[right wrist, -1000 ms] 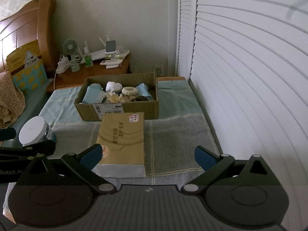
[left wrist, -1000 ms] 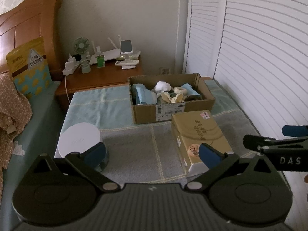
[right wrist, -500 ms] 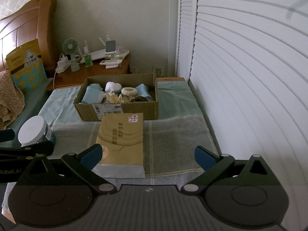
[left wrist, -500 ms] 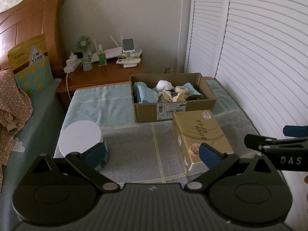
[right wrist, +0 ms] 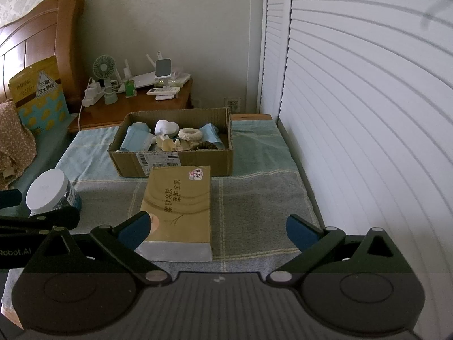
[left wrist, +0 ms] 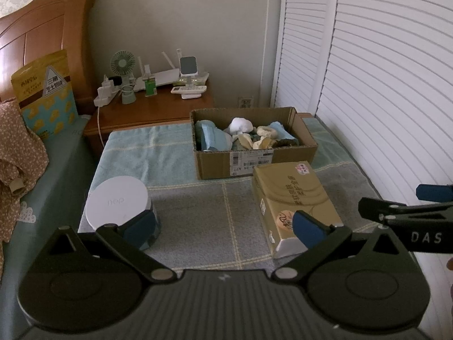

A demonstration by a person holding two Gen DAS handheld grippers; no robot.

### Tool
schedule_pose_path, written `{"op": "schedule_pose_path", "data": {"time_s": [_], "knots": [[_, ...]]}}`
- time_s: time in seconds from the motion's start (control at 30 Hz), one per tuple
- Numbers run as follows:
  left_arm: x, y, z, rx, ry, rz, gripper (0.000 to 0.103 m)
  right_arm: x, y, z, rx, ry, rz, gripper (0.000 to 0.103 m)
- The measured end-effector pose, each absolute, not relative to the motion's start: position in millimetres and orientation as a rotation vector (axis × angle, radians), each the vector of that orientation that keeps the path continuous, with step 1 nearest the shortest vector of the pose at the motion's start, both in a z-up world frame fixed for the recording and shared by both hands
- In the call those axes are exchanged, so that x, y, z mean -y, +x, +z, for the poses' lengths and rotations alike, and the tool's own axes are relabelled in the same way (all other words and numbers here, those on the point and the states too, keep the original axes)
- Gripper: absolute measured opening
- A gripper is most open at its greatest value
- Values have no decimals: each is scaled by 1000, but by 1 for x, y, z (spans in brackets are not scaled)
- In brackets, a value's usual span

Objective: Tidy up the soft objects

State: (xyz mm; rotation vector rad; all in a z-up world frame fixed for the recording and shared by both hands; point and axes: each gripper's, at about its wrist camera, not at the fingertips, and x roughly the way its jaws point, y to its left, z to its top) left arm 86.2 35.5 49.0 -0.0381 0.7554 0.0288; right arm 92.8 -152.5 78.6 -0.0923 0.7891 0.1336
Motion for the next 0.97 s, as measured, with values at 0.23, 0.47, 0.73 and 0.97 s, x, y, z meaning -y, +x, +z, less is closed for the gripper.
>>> {"op": "schedule_pose_path", "data": {"time_s": [0.23, 0.47, 0.73, 0.97], "knots": [[-35, 86, 49, -756, -38, 28, 102, 153, 92, 79, -789, -92, 134, 103], [-34, 86, 49, -757, -40, 31, 102, 154, 91, 78, -790, -95, 133, 103], [-34, 85, 48, -760, -42, 28, 102, 152, 92, 76, -795, -98, 132, 103], [-35, 84, 47, -763, -46, 26, 102, 153, 92, 76, -796, -100, 132, 103]]}}
